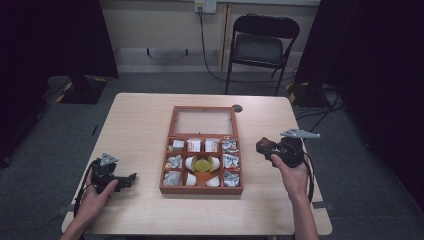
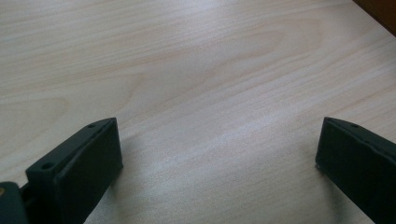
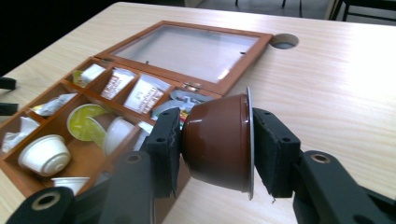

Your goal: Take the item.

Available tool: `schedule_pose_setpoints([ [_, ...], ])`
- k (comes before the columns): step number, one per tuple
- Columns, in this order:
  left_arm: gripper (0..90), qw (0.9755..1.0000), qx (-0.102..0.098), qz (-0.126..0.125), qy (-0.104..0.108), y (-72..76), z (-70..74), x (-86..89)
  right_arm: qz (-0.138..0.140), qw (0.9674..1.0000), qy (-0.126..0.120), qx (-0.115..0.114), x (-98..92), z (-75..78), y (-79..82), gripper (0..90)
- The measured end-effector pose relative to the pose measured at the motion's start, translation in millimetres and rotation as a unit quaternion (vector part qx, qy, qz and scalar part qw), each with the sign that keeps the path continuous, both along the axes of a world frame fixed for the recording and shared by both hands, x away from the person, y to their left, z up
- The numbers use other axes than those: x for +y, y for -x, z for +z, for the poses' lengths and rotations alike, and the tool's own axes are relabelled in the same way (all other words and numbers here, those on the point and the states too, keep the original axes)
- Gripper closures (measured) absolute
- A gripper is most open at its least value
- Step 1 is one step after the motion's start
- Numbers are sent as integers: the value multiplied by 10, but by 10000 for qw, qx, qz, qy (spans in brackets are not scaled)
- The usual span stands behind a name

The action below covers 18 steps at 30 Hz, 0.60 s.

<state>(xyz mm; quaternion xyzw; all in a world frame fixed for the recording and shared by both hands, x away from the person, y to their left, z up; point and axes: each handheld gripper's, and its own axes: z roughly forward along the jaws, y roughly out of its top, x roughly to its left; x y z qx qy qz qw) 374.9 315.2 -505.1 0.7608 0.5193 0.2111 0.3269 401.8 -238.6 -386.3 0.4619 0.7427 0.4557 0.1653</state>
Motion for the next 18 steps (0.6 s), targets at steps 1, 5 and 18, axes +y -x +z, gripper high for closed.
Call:
schedule_pose_setpoints([
  [1,0,10000,0,-1,-1,0,0,0,-31,10000,32,10,-20,-11,-4,552],
  [5,0,10000,0,0,-1,0,0,0,-166,9998,52,26,-106,-35,-10,552],
  [18,0,10000,8,-15,-14,0,2,3,-426,9988,146,184,-299,-177,-104,552],
])
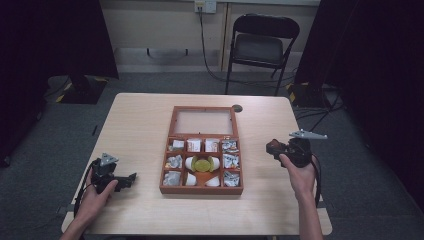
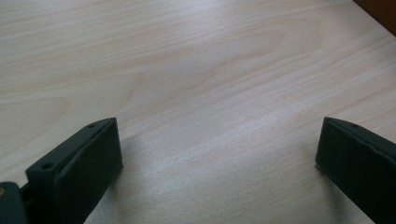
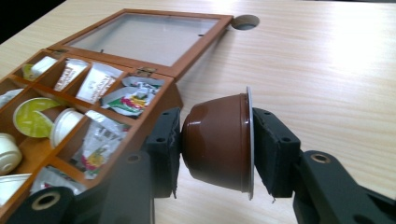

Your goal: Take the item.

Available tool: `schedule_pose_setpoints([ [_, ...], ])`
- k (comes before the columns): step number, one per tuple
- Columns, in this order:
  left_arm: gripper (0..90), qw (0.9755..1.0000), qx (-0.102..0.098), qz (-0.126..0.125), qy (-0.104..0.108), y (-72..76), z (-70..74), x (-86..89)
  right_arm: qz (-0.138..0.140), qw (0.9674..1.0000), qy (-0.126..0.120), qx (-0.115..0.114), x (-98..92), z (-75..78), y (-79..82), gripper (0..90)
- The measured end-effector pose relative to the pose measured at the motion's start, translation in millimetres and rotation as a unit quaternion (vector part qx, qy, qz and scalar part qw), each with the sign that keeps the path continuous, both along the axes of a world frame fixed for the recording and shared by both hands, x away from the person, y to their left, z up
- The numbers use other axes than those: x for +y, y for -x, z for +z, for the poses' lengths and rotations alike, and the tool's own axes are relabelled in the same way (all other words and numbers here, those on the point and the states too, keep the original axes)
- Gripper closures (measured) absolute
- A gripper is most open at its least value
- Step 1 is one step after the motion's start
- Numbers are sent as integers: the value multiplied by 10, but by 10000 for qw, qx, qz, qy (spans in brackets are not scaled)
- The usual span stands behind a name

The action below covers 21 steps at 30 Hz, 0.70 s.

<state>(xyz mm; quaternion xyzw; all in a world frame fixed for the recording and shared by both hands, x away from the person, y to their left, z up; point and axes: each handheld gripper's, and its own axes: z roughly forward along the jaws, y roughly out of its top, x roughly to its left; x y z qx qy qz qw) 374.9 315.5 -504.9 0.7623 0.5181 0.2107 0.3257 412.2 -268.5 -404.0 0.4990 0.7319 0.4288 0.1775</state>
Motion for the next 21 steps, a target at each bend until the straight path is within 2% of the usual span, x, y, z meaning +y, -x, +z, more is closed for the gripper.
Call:
schedule_pose_setpoints([
  [12,0,10000,-8,15,13,0,-1,-2,-226,9988,152,395,-118,-315,-142,552],
  [21,0,10000,-8,15,13,0,-1,-2,-145,9974,380,591,-14,-494,-223,551],
])
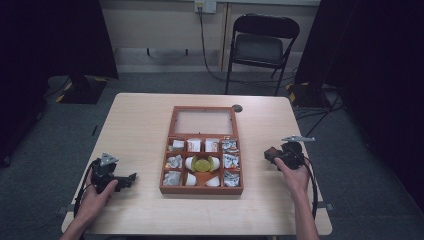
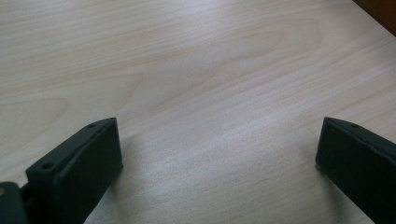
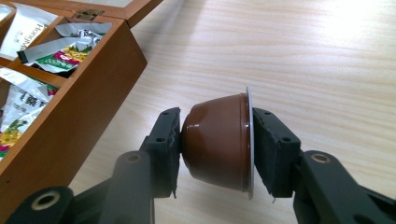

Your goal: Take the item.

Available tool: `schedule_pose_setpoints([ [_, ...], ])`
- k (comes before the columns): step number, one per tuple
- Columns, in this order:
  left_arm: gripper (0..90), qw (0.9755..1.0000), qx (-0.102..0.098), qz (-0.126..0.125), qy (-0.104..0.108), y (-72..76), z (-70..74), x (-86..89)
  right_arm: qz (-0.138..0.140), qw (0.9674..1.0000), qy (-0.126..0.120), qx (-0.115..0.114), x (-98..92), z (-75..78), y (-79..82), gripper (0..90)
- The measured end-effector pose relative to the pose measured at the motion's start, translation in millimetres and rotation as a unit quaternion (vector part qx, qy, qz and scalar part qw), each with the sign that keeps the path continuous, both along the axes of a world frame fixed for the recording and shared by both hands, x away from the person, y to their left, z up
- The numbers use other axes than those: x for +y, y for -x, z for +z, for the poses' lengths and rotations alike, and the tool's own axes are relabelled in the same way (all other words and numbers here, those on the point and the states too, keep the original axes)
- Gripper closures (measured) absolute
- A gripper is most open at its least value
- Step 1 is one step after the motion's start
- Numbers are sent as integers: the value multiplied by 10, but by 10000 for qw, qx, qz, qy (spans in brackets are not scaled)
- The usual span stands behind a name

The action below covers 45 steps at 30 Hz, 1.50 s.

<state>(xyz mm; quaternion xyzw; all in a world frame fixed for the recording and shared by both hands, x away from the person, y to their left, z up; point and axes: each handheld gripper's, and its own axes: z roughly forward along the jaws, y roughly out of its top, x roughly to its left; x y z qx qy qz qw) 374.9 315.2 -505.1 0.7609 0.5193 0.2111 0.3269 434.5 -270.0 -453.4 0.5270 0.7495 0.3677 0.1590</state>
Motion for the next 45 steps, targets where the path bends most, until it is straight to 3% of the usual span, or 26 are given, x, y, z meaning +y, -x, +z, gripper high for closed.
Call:
schedule_pose_setpoints([
  [8,0,10000,-1,1,1,0,0,0,180,9997,140,83,154,-107,-71,550],
  [19,0,10000,0,-1,-2,0,0,0,177,9994,261,115,221,-188,-111,539],
  [24,0,10000,7,-13,-12,0,1,2,188,9990,371,153,255,-216,-114,435],
  [27,0,10000,0,0,1,0,0,0,186,9992,317,147,247,-207,-111,389],
  [30,0,10000,0,-1,-1,0,0,0,276,9993,104,234,239,-196,-110,312],
  [35,0,10000,0,0,-1,0,0,0,228,9995,21,213,203,-154,-86,251],
  [45,0,10000,1,0,0,0,0,0,53,9999,-139,-54,101,30,59,213],
])
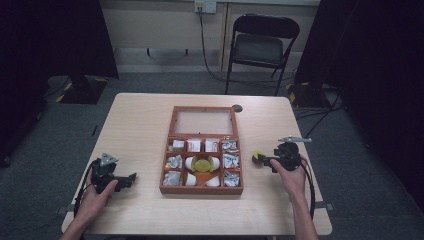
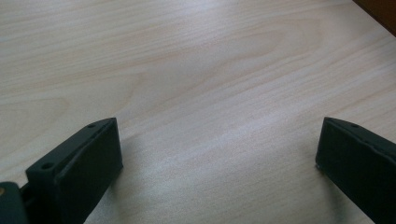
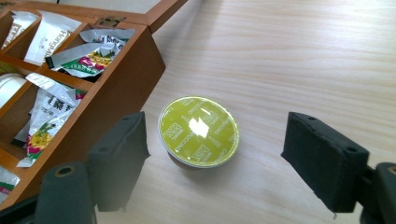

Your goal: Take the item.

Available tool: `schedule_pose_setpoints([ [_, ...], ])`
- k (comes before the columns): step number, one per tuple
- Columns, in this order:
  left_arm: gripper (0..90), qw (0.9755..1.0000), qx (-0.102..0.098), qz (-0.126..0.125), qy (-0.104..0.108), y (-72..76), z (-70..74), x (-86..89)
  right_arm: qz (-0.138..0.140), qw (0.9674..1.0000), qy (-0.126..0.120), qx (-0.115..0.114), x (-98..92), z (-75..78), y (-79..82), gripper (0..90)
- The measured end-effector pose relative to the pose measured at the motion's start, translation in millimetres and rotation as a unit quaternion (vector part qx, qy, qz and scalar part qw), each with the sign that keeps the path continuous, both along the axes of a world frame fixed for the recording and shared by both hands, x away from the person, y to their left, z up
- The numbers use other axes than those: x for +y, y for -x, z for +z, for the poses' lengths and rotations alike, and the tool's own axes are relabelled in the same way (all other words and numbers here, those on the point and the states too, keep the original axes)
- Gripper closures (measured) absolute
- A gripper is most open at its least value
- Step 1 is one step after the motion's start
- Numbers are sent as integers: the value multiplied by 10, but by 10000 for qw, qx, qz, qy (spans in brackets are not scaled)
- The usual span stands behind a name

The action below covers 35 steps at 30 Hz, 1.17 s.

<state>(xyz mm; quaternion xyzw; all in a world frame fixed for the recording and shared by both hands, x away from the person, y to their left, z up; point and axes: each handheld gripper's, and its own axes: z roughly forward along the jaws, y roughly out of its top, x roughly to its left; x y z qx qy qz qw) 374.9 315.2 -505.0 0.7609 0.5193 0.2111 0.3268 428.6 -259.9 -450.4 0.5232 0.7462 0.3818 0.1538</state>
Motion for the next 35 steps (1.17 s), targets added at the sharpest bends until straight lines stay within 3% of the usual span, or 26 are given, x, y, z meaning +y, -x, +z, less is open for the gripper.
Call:
schedule_pose_setpoints([
  [9,0,10000,0,-1,-1,0,0,0,-160,9997,145,-83,-171,74,261,190],
  [14,0,10000,-1,1,0,0,0,0,-333,9985,259,-355,-247,92,474,204],
  [16,0,10000,-2,1,1,0,0,0,-356,9982,313,-366,-275,83,555,204],
  [20,0,10000,7,-12,-13,0,1,2,-362,9983,420,-196,-334,-8,674,196],
  [24,0,10000,-2,1,2,0,0,0,-392,9976,566,-66,-385,-207,735,205],
  [29,0,10000,-2,1,0,0,0,0,-631,9939,904,68,-378,-415,711,171],
  [35,0,10000,5,-8,-10,1,1,1,-771,9926,921,-167,-327,-486,681,82],
])
